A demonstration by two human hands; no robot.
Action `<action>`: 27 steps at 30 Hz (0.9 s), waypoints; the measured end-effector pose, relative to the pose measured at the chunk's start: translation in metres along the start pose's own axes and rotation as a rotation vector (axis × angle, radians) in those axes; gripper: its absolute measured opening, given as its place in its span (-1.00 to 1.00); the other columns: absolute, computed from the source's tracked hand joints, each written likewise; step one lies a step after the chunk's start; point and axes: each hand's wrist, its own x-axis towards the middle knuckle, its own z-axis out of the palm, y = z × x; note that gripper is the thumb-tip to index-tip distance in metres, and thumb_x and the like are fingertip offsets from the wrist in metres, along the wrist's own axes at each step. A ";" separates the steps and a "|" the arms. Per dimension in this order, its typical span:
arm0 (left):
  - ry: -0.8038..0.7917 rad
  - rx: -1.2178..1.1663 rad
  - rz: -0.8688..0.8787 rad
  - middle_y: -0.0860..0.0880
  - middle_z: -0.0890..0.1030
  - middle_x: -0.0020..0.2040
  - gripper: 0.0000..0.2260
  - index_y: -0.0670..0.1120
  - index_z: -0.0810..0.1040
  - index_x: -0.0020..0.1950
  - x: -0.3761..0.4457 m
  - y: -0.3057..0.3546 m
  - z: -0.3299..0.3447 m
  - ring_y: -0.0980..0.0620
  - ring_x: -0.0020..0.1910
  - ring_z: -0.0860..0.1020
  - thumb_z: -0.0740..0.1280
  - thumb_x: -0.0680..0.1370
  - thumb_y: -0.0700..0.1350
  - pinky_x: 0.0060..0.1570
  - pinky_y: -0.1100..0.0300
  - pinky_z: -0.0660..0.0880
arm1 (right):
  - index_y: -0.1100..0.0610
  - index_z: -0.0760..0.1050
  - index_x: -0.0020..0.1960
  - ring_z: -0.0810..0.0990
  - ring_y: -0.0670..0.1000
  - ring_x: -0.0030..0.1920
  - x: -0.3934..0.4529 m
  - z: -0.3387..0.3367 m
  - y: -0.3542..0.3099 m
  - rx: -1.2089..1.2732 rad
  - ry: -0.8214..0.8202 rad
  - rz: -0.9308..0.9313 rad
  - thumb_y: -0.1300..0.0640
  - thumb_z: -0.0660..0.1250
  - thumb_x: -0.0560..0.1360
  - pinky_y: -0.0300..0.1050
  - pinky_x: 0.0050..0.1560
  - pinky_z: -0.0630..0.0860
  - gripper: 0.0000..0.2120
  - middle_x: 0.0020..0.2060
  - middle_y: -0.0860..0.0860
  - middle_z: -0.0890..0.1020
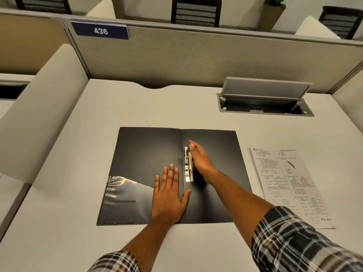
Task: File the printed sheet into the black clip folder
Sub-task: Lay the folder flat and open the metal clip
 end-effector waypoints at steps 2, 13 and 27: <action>0.003 0.001 0.003 -0.01 -0.20 0.61 -0.27 -0.02 -0.19 0.60 0.000 0.000 0.000 -0.04 0.58 -0.24 -0.14 0.57 0.37 0.55 -0.07 -0.14 | -0.06 0.30 0.55 0.45 0.11 0.45 -0.006 -0.006 0.006 0.067 0.062 0.017 -0.18 0.09 0.68 0.10 0.47 0.40 -0.52 0.46 0.04 0.46; -0.042 0.016 -0.008 -0.02 -0.11 0.62 -0.26 -0.02 -0.14 0.61 0.002 -0.001 -0.002 -0.05 0.59 -0.15 -0.13 0.55 0.38 0.54 -0.06 -0.14 | 0.06 0.62 0.15 0.69 -0.03 0.03 -0.058 -0.027 0.067 -0.054 0.192 -0.055 0.00 0.38 0.60 0.05 0.17 0.67 -0.81 -0.01 -0.03 0.71; 0.149 -0.106 -0.056 -0.16 0.19 0.57 -0.35 -0.13 0.22 0.53 0.016 0.098 -0.021 -0.19 0.58 0.06 0.36 0.51 -0.01 0.53 -0.10 0.01 | 0.12 0.64 0.15 0.71 -0.01 -0.09 -0.059 -0.120 0.067 0.030 0.058 -0.136 0.07 0.36 0.61 -0.15 -0.01 0.66 -0.82 -0.04 0.09 0.74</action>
